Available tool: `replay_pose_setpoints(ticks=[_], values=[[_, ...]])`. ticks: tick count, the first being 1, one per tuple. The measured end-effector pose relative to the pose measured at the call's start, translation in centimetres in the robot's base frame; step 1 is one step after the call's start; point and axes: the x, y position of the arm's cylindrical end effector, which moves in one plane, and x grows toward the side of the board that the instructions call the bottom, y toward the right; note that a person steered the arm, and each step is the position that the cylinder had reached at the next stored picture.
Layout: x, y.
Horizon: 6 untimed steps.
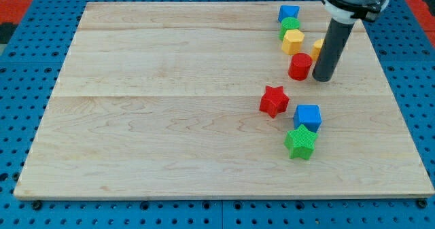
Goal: Slide the red circle diagonally top left to the red star
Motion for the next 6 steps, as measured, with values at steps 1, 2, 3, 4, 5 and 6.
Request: replay_pose_setpoints(ticks=[1,2,3,4,5,6], values=[[-0.7,-2.6],[-0.7,-10.2],[-2.7,-6.9],[-5.4,-6.8],[-3.9,-13.5],[-0.4,-17.0]])
